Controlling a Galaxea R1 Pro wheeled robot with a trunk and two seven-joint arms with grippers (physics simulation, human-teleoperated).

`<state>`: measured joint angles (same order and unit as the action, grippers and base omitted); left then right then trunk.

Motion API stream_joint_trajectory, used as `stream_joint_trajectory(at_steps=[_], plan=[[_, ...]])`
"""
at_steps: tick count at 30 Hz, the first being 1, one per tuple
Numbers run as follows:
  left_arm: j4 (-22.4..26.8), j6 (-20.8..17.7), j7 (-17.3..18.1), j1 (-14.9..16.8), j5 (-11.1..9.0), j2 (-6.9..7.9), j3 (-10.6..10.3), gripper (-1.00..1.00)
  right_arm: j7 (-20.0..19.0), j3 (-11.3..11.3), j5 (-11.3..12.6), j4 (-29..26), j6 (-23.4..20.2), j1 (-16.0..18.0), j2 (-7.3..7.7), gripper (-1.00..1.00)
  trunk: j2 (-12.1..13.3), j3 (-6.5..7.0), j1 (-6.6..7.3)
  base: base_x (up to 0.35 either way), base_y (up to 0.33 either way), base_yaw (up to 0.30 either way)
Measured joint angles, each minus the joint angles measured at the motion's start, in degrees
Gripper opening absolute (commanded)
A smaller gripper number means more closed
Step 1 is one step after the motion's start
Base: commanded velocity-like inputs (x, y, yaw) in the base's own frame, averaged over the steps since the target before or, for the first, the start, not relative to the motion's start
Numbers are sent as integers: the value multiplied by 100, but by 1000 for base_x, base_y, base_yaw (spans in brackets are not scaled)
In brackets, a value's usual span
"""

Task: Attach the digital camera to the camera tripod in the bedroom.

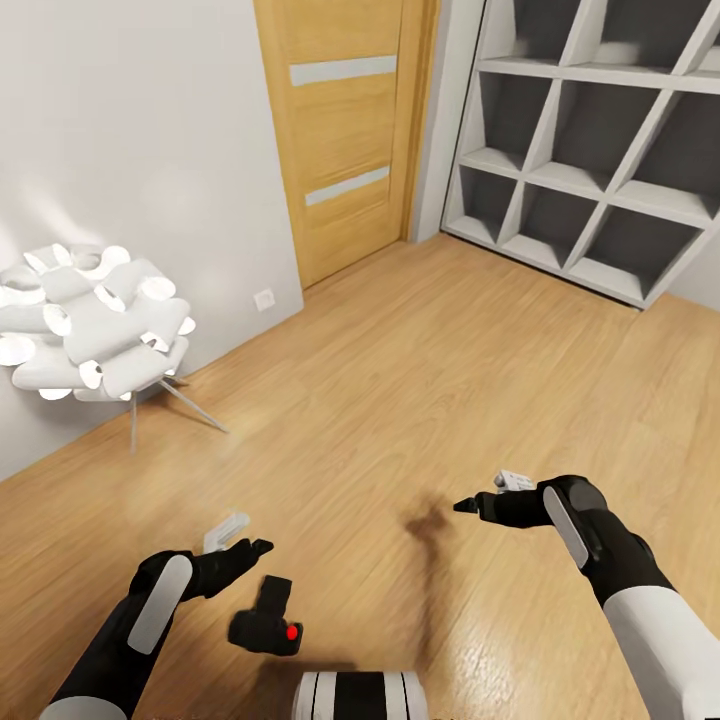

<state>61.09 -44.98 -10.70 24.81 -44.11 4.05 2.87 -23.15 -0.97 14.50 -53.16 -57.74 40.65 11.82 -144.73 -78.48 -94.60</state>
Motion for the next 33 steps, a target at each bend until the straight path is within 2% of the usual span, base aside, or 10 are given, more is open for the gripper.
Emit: stream_joint_trajectory(at_steps=[3, 7, 11, 13, 19, 20, 22, 26, 30, 33], plan=[[18, -13, -8, 2, 4, 9, 3, 100, -110, -4, 5, -200, -207, 0, 0, 100, -4, -66, -8, 0, 0, 0], [364, -75, -7, 4, 11, 272, -3, 100, -253, -1, 3, -330, -209, -1, 0, 100, -9, -155, -18, 0, 0, 0], [1141, -291, 10, 4, 13, 834, -42, 100, -296, 1, -8, -361, -208, 0, 0, 100, -15, -244, -28, 0, 0, 0], [1524, -609, 32, 3, -5, 1234, -50, 100, -306, 1, -12, -368, -208, 0, 0, 100, -17, -288, -33, 0, 0, 0], [1878, -1236, 59, 4, -53, 1976, -14, 100, -313, 7, -6, -374, -208, 0, 0, 100, -25, -421, -49, 0, 0, 0], [1923, -1322, 63, 3, -52, 2178, -16, 100, -316, 8, 4, -378, -208, -1, 0, 100, -27, -443, -51, 0, 0, 0], [1955, -1378, 66, 3, -81, 2365, -28, 100, -324, 9, 16, -380, -208, 0, 0, 100, -29, -488, -57, 0, 0, 0], [2004, -1437, 69, 1, -86, 2622, -59, 100, -411, 9, 35, -383, -209, 1, 0, 100, -35, -576, -67, 0, 0, 0], [2021, -1454, 70, 2, -91, 2698, -158, 100, -557, 9, 37, -386, -208, 1, 4, 100, -40, -665, -77, 0, 0, 0], [2017, -1463, 72, 1, -69, 2724, -517, 100, -690, 9, 18, -391, -207, 0, 7, 100, -44, -732, -85, 0, 0, 0]])
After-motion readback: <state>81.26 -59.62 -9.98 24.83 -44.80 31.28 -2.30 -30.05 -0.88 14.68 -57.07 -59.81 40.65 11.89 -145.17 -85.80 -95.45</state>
